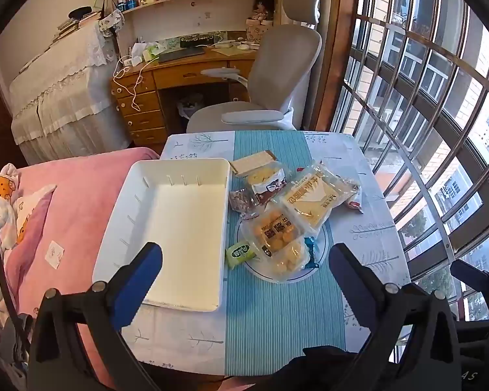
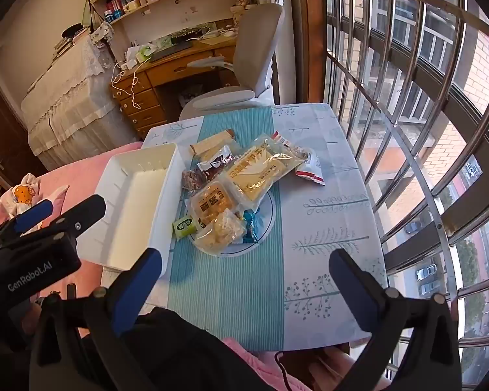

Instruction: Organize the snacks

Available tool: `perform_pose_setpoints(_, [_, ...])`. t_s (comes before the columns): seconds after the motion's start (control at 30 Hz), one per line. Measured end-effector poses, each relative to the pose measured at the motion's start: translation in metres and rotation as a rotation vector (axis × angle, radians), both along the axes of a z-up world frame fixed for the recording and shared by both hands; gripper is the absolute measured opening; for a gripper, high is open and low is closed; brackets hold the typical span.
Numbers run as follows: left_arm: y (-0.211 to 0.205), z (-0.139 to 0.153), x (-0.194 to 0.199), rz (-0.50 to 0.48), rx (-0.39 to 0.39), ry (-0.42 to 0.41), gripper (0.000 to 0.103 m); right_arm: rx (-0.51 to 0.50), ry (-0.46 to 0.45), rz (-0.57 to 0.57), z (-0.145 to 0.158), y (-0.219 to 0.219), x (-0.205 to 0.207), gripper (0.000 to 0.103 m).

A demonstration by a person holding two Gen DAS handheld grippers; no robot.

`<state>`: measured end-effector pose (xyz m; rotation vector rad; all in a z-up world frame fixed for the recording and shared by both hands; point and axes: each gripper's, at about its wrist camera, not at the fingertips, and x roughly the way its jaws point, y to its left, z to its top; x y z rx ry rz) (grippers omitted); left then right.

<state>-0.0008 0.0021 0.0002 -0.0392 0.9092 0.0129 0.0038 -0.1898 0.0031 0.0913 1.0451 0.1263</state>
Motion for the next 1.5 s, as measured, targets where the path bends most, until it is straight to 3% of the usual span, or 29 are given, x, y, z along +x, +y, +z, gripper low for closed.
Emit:
perform_pose_setpoints(1.03, [-0.002,0.002,0.001,-0.001,0.014,0.001,0.102,-0.001,0.002,0.0,-0.002,0.001,0.004,0.103])
perform_pose_setpoints(1.5, [-0.003,0.009,0.012,-0.044,0.0,-0.03,0.102,-0.019,0.013,-0.005,-0.01,0.004,0.004,0.103])
